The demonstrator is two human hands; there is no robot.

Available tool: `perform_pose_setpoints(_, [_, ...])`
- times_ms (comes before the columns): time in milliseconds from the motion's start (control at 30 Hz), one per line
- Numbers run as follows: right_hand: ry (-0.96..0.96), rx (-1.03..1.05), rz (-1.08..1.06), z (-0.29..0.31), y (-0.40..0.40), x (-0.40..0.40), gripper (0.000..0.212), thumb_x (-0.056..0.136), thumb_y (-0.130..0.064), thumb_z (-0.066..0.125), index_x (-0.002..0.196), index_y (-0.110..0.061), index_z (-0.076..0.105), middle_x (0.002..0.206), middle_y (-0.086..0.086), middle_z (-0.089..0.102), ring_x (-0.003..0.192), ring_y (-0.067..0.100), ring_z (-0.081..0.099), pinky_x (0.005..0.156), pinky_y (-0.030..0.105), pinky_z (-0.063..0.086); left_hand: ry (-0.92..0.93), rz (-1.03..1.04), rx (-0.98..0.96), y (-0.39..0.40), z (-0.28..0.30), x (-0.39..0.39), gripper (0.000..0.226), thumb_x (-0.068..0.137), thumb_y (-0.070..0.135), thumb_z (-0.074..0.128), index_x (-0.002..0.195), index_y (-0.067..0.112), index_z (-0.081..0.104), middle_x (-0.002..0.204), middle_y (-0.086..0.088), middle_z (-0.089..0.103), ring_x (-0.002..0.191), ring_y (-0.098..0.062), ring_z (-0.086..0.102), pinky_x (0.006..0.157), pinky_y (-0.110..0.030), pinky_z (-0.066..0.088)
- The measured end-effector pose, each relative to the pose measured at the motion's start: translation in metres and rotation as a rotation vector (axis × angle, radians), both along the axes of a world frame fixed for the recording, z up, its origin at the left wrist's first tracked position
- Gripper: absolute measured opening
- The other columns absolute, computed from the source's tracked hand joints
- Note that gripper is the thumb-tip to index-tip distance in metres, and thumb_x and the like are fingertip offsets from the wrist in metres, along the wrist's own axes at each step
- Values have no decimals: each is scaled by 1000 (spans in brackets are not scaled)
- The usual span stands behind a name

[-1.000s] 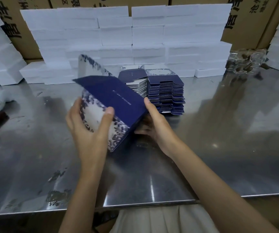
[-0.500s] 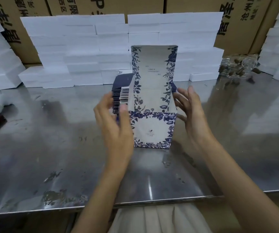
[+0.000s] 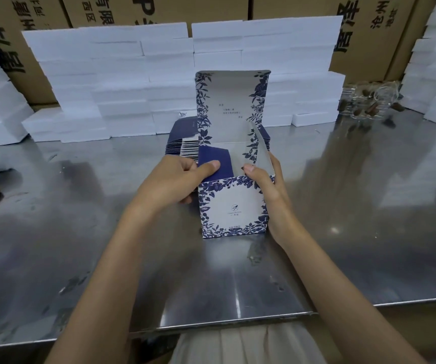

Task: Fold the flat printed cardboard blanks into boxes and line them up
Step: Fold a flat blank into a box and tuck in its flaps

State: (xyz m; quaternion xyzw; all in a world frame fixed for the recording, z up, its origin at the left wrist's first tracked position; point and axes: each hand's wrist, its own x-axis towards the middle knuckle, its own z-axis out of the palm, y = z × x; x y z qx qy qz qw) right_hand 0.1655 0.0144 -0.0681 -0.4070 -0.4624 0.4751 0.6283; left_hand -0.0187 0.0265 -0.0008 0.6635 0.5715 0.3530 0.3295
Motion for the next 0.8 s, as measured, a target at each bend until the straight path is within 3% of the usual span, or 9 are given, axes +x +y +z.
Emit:
perform_pose_setpoints(167, [-20, -1, -22, -3, 3, 1, 83, 67, -55, 77, 143, -36, 48, 139, 0, 62, 123, 20, 64, 108, 51, 49, 73, -11, 29, 4, -3, 2, 53, 99, 31, 59, 58, 22, 27, 40, 13, 25, 39, -9, 23, 54, -29, 23])
perform_pose_setpoints(233, [-32, 4, -19, -4, 4, 1, 80, 68, -55, 76, 141, -37, 50, 139, -1, 62, 122, 19, 64, 108, 51, 49, 82, -9, -3, 7, -1, 2, 50, 99, 35, 57, 59, 22, 31, 42, 11, 28, 38, -9, 25, 54, -26, 27])
perform_pose_setpoints(333, [-45, 9, -22, -5, 5, 1, 77, 69, -56, 75, 140, -38, 52, 138, -1, 62, 121, 18, 65, 108, 50, 49, 57, 10, -46, 14, 5, 0, 49, 100, 45, 54, 61, 18, 39, 49, 4, 33, 36, -11, 29, 40, -18, 31])
perform_pose_setpoints(500, [-40, 5, -21, -4, 6, 1, 78, 66, -57, 75, 138, -38, 52, 136, -2, 64, 118, 17, 67, 106, 49, 50, 43, -12, 23, 17, -2, 2, 34, 103, 32, 50, 75, 12, 47, 48, 7, 26, 45, -13, 23, 56, -28, 23])
perform_pose_setpoints(667, [-33, 13, -21, -3, 4, 2, 77, 67, -55, 75, 139, -37, 53, 133, -3, 66, 117, 15, 67, 106, 48, 50, 82, 29, -27, 28, 7, 1, 49, 100, 43, 54, 59, 21, 35, 44, 7, 27, 34, -11, 27, 36, -12, 26])
perform_pose_setpoints(733, [-32, 19, -4, -4, 3, 2, 78, 67, -53, 75, 139, -35, 52, 132, -2, 67, 118, 17, 67, 106, 48, 50, 68, 45, 26, 31, 5, 4, 45, 100, 41, 54, 65, 14, 44, 49, 3, 29, 40, -14, 28, 39, -18, 26])
perform_pose_setpoints(800, [-25, 18, 2, -4, 3, 2, 81, 66, -53, 75, 140, -34, 51, 133, -2, 67, 118, 17, 67, 106, 48, 51, -4, 31, 64, 33, 0, 7, 35, 101, 31, 52, 73, 11, 46, 61, -5, 28, 53, -18, 25, 52, -28, 20])
